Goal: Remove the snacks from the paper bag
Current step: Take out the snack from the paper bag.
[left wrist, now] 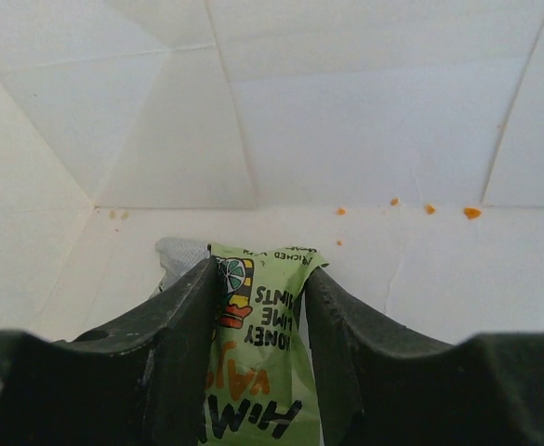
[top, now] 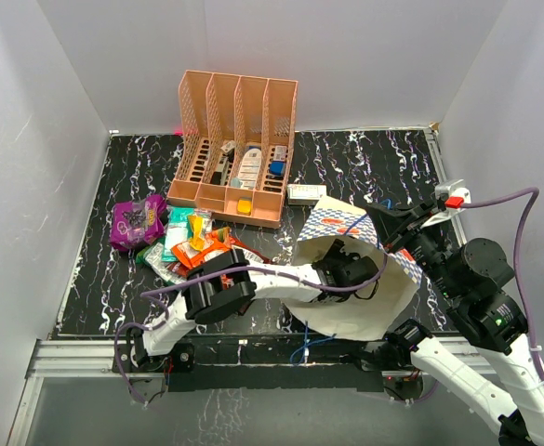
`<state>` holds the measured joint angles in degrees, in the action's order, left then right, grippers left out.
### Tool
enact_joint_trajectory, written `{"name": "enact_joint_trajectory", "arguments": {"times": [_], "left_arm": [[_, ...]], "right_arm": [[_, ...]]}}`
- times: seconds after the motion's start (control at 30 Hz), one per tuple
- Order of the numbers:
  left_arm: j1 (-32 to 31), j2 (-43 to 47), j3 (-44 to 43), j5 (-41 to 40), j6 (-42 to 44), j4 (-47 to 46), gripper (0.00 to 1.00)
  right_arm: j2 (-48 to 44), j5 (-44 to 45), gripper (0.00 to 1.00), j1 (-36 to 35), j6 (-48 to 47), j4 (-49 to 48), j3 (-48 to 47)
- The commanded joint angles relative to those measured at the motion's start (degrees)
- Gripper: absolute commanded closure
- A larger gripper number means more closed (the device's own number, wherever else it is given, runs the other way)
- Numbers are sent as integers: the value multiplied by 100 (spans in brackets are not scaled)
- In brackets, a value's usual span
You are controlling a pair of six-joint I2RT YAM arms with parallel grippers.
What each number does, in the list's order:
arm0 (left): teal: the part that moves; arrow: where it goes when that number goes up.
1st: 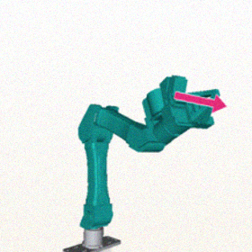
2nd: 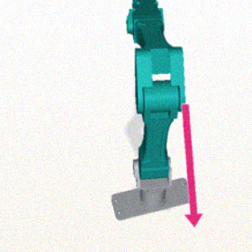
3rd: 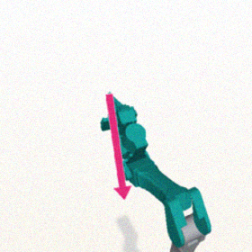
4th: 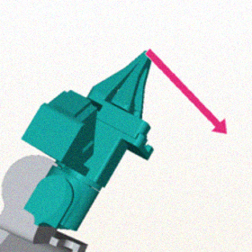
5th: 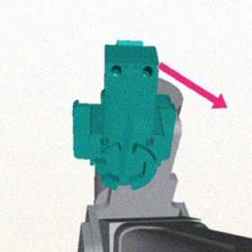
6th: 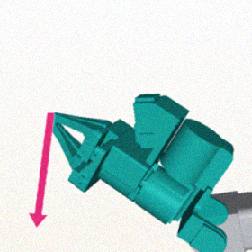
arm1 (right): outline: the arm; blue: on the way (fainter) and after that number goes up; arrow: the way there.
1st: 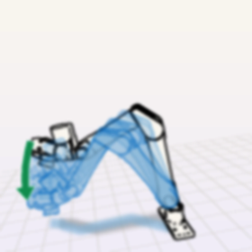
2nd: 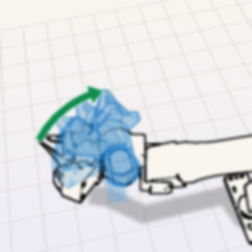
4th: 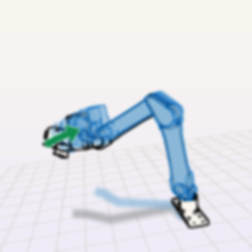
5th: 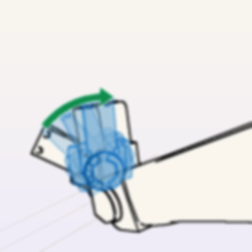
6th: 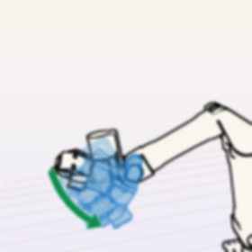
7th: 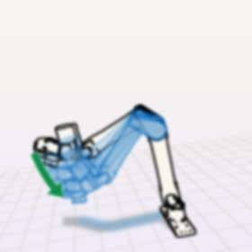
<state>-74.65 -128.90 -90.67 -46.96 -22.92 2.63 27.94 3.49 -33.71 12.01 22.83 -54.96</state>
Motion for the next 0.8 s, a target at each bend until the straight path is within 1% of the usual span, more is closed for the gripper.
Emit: {"name": "enact_joint_trajectory", "arguments": {"times": [0.0, 0.23, 0.37, 0.43, 0.5, 0.57, 0.63, 0.7, 0.77], "left_arm": [[-149, 784, 114, 121, 2, 345, 68], [-380, 1377, 438, 654, -59, 469, 84], [-429, 1933, 804, 1085, -124, 399, 96], [-436, 2257, 1002, 1251, -218, 411, 100], [-450, 2666, 1194, 1425, -279, 394, 100], [-456, 3031, 1399, 1763, -292, 330, 100], [-454, 3449, 1637, 2300, -173, 141, 100], [-456, 3901, 1882, 3007, 70, -28, 100], [-462, 4365, 2137, 3461, 195, -79, 100]], "right_arm": [[-71, 57, 93, -19, 3, -121, -149], [-26, 30, 93, -21, 8, -139, -172], [12, 17, 93, -21, 0, -153, -206], [26, 24, 93, -21, 2, -164, -217], [36, 14, 93, -16, 2, -177, -217], [56, 7, 93, -19, 3, -188, -212], [59, -7, 93, -19, -1, -197, -206], [54, -9, 93, -21, 1, -209, -179], [46, -5, 93, -18, -7, -222, -157]]}}
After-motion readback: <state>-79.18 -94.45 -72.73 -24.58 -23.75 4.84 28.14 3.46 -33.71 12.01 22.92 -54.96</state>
